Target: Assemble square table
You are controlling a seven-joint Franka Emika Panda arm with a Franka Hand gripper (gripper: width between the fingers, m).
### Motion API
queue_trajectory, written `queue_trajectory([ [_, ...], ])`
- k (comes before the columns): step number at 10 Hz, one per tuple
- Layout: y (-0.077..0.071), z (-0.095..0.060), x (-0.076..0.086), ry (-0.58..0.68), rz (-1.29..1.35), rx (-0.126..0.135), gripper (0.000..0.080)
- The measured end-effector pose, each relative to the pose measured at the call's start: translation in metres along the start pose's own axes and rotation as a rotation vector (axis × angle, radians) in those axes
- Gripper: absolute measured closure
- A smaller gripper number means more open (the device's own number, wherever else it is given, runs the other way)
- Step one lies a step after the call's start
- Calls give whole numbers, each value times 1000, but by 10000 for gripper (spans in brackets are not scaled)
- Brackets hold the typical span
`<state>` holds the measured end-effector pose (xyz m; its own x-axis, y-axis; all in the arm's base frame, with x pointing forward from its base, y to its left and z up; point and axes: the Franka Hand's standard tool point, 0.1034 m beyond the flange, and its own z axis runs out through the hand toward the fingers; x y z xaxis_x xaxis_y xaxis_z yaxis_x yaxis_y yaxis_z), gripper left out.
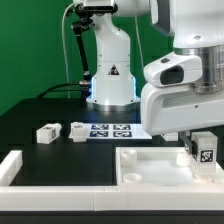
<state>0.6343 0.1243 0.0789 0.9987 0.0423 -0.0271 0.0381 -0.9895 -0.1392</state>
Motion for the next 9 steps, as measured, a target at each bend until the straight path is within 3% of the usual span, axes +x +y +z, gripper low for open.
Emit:
queue_trajectory([
  [1,4,0,0,0,54,-7,496],
  [6,12,2,2,5,644,2,505],
  [8,14,2,1,-16,1009,41,505],
  [9,11,3,0,-18,1119,38,505],
])
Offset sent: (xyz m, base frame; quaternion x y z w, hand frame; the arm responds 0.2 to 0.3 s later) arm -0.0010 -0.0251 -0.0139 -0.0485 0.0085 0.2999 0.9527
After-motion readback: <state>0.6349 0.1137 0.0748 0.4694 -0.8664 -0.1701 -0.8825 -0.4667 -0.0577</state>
